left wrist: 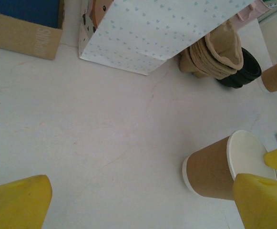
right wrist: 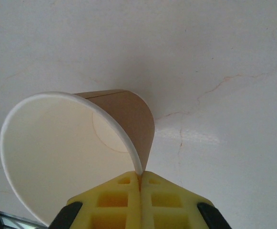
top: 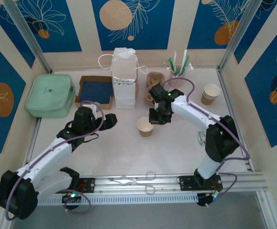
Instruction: Pack the takeout coffee
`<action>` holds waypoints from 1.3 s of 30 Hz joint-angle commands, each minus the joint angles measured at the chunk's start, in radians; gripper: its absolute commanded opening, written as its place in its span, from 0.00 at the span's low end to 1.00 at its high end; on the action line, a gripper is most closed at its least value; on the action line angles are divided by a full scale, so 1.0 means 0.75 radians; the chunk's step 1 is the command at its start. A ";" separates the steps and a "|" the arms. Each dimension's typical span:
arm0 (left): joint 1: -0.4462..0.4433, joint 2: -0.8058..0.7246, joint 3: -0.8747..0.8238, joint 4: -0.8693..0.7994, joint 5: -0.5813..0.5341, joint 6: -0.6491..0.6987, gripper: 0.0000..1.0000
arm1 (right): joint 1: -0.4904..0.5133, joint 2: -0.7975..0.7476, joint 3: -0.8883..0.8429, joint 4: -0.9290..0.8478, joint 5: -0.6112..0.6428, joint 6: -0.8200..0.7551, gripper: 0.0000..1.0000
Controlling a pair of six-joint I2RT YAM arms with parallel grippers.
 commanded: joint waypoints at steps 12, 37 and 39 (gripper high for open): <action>-0.041 0.026 0.052 0.023 -0.018 0.001 0.97 | 0.034 -0.036 -0.036 -0.002 0.027 0.032 0.07; -0.060 0.043 0.085 0.001 -0.032 0.038 0.97 | -0.063 -0.234 -0.051 0.055 0.034 -0.035 0.42; -0.061 0.035 0.079 0.000 -0.032 0.039 0.97 | -0.128 -0.267 -0.066 0.071 0.003 -0.038 0.42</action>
